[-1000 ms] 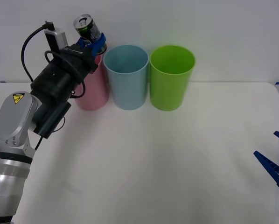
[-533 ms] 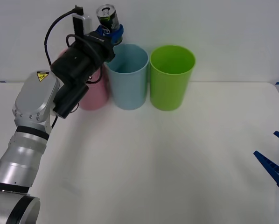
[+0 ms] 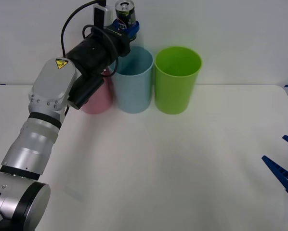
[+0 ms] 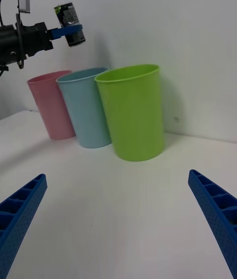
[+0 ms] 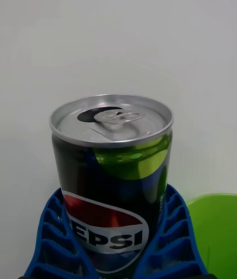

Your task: Grasp the object on the table and drop it into the matching bin: aluminum can to the light blue bin, PET bottle to the pink bin.

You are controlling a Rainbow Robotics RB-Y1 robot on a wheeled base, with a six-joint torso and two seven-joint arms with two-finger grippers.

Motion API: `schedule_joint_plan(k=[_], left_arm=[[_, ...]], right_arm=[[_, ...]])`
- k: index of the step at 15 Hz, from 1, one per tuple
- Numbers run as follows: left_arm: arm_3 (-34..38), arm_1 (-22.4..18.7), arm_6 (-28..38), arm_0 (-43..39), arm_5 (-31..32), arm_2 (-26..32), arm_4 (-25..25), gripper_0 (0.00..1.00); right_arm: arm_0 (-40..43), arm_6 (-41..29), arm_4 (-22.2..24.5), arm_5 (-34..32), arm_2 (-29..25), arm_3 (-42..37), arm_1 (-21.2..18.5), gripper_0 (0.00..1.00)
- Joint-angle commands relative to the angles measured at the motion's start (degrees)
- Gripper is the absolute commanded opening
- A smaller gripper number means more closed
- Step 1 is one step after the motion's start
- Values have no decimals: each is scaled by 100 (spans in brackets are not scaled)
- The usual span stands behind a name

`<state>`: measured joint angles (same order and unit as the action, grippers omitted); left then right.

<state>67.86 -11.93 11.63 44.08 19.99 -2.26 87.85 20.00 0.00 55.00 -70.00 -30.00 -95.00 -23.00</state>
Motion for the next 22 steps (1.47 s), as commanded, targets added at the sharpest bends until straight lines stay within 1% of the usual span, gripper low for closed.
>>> schedule_joint_plan(k=[1, 5, 6, 7, 8, 9, 19, 22], left_arm=[[-10, 15, 41, 13, -13, -2, 83, 1], [-10, 50, 41, 13, -13, -2, 101, 2], [-10, 50, 50, 13, -13, -2, 101, 5], [-10, 50, 50, 13, -22, -2, 101, 12], [-10, 50, 50, 13, -40, -2, 92, 30], [-10, 50, 50, 13, -48, -2, 74, 100], [-10, 33, 50, -31, 31, -2, -101, 100], [43, -20, -3, -145, 92, -2, -295, 100]], right_arm=[[0, 0, 0, 0, 0, 0, 0, 100], [0, 0, 0, 0, 0, 0, 0, 100], [0, 0, 0, 0, 0, 0, 0, 100], [0, 0, 0, 0, 0, 0, 0, 100], [0, 0, 0, 0, 0, 0, 0, 100], [0, 0, 0, 0, 0, 0, 0, 100], [0, 0, 0, 0, 0, 0, 0, 100], [0, 0, 0, 0, 0, 0, 0, 100]])
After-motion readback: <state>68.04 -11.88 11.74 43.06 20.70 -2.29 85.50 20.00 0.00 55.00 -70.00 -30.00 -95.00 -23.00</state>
